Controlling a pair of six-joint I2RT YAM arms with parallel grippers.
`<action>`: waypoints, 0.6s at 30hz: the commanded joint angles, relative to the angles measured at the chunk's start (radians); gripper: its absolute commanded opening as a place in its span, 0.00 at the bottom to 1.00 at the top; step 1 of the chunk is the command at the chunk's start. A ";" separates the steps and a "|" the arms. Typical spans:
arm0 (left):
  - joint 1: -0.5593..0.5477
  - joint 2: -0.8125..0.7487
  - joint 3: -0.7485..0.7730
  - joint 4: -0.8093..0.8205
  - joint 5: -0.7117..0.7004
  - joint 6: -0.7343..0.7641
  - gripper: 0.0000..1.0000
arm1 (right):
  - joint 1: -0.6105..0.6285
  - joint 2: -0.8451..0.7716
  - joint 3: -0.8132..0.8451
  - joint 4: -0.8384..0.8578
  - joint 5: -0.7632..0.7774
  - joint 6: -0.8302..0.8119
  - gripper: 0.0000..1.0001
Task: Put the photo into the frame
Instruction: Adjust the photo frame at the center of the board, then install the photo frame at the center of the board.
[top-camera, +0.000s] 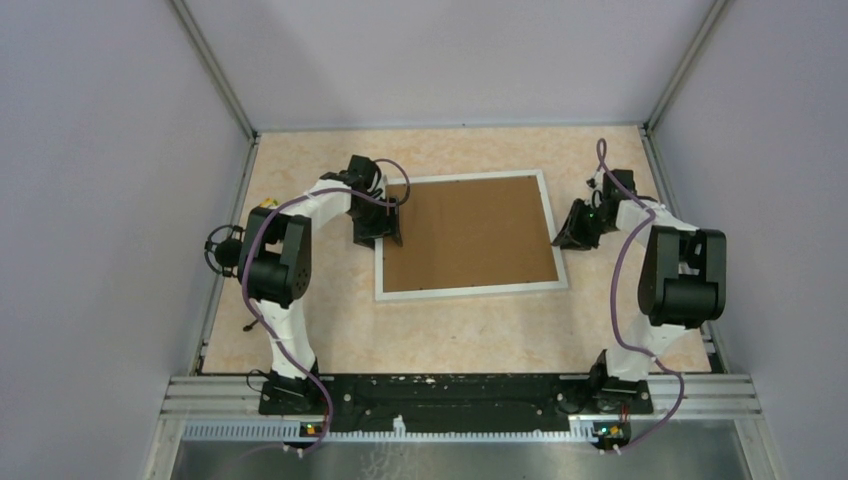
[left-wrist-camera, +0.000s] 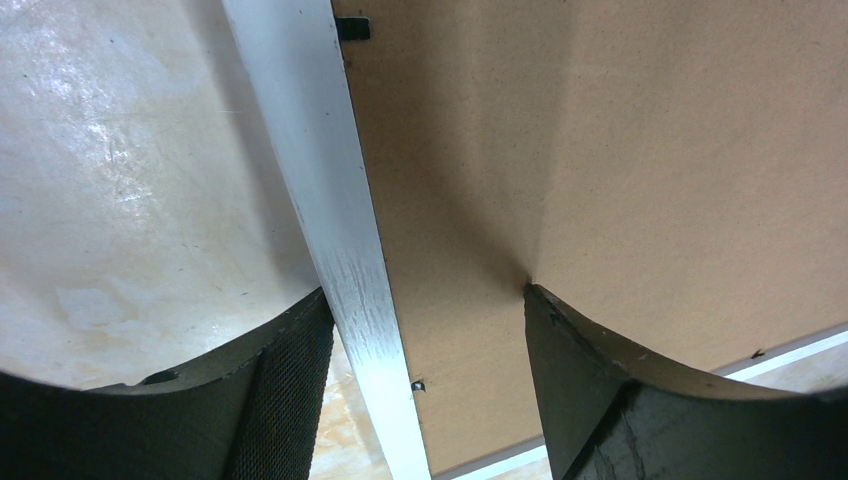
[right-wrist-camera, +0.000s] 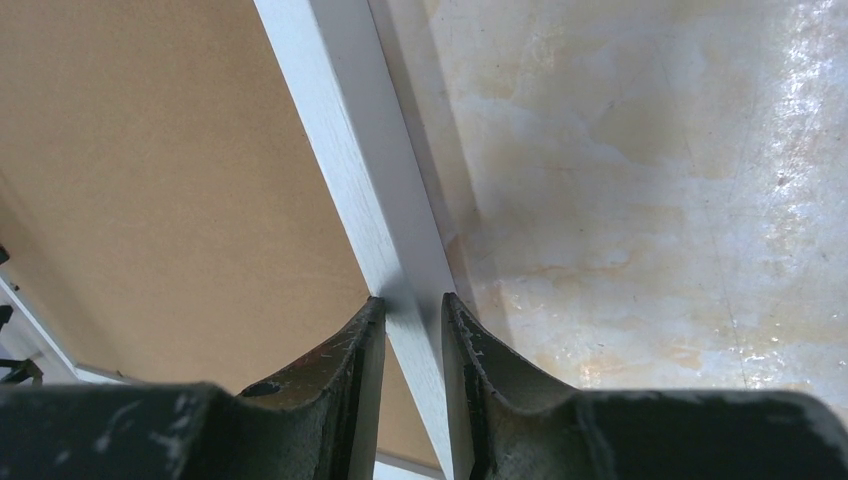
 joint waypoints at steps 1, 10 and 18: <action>-0.011 -0.018 0.003 0.033 0.099 -0.002 0.73 | 0.040 0.053 0.031 -0.004 0.036 -0.045 0.27; -0.012 -0.016 0.000 0.042 0.130 -0.003 0.73 | 0.156 0.181 0.104 -0.156 0.226 -0.065 0.27; -0.012 -0.025 -0.002 0.042 0.119 0.000 0.73 | 0.287 0.311 0.263 -0.278 0.409 -0.054 0.30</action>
